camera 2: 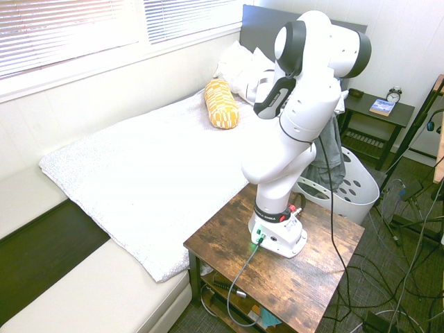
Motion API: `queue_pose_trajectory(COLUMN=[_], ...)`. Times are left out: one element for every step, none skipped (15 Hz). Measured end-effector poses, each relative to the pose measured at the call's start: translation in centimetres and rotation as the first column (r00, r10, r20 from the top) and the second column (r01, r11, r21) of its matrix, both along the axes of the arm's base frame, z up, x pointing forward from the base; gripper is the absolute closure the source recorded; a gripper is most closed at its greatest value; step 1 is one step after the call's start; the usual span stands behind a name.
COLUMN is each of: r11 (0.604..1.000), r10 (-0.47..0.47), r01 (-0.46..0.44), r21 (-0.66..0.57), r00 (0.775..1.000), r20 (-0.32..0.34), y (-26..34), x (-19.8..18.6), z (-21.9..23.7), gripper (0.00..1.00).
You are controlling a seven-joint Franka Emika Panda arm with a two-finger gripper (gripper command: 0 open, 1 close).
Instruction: Put my clothes in the laundry bag
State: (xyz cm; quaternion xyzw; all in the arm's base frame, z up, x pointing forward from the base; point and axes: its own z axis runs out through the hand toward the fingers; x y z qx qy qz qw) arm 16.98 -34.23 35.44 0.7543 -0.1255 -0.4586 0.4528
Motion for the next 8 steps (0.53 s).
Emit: queue_pose_trajectory(r11=[1.000,1.000,1.000,1.000,1.000,0.999,0.997,0.995], r10=[-0.002,0.004,0.005,0.002,-0.003,-0.008,-0.004,0.014], r01=[0.002,-0.004,-0.005,-0.002,0.002,0.002,-0.009,-0.038], r21=[0.004,0.001,0.000,0.008,0.027,0.052,0.072,0.087], r00=[1.000,1.000,1.000,1.000,0.999,0.994,0.983,0.965], r20=[0.003,-0.010,-0.023,-0.017,0.035,0.113,0.185,0.261], y=[0.2,0.1,0.0,-0.1,-0.2,-0.2,-0.1,0.2], x=[0.7,1.3,1.5,1.5,1.5,1.8,2.4,3.4], z=[-0.4,-0.7,-1.0,-1.6,-2.6,-3.7,-4.8,-5.9], gripper=[0.00,0.00,0.00,0.00,0.00,0.00,0.00,0.00])
